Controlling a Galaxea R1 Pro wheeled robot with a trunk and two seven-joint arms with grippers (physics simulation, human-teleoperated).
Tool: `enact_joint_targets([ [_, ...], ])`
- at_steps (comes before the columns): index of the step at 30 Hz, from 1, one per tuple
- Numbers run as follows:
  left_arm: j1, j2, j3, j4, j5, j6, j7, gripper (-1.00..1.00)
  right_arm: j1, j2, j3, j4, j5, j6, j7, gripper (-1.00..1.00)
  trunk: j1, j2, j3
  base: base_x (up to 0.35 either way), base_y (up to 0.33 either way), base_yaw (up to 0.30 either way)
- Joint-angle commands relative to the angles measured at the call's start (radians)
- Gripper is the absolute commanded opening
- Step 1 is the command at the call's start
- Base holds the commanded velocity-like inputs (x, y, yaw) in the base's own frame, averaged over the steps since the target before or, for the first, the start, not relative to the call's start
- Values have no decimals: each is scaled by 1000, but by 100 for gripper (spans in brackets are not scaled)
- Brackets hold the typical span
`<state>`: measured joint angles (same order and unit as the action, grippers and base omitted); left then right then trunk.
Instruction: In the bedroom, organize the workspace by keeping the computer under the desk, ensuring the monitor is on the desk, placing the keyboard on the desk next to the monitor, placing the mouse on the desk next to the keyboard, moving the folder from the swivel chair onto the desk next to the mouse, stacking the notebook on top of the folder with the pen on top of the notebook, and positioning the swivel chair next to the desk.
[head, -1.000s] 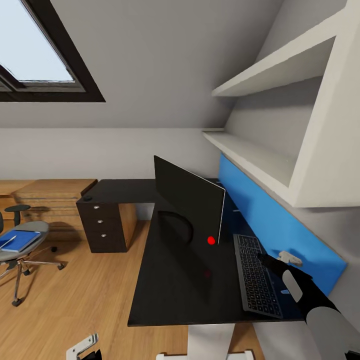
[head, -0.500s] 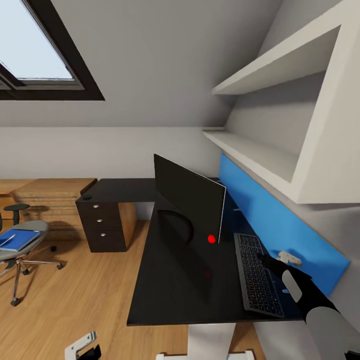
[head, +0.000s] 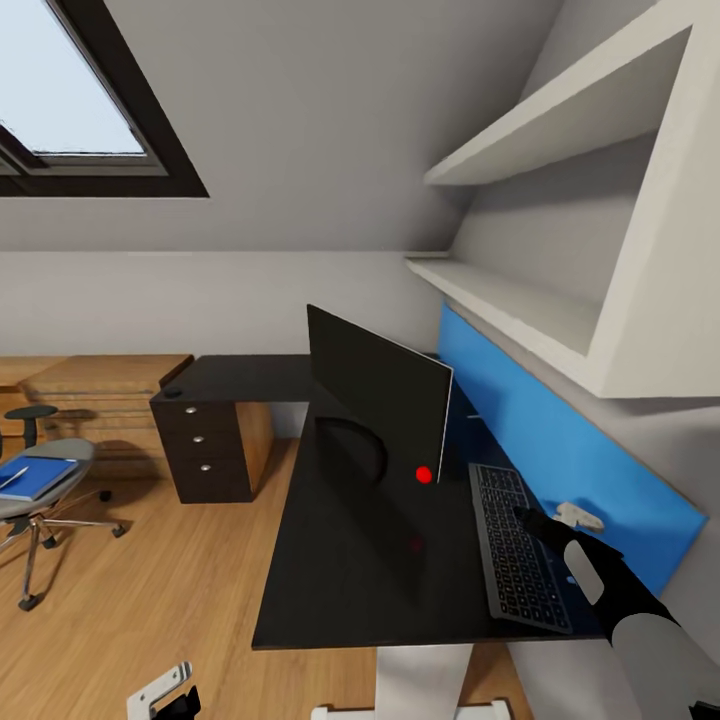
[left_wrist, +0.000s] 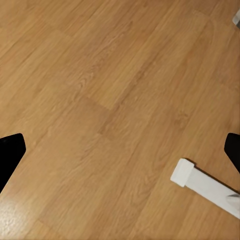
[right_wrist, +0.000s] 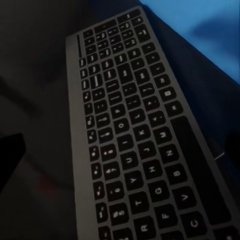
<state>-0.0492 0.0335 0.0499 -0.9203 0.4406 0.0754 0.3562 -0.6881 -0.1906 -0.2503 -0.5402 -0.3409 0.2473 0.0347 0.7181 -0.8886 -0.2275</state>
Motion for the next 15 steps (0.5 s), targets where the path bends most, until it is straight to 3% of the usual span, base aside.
enact_joint_targets([
  [1, 0, 0, -1, -2, 6, 5, 4, 100, -1, 0, -4, -1, -4, 6, 4, 100, 4, -8, -5, 0, 0, 0],
  [15, -1, 0, -1, 4, 6, 4, 4, 100, -1, 0, -4, -1, -3, 6, 2, 100, 58, -106, -49, 0, 0, 0],
])
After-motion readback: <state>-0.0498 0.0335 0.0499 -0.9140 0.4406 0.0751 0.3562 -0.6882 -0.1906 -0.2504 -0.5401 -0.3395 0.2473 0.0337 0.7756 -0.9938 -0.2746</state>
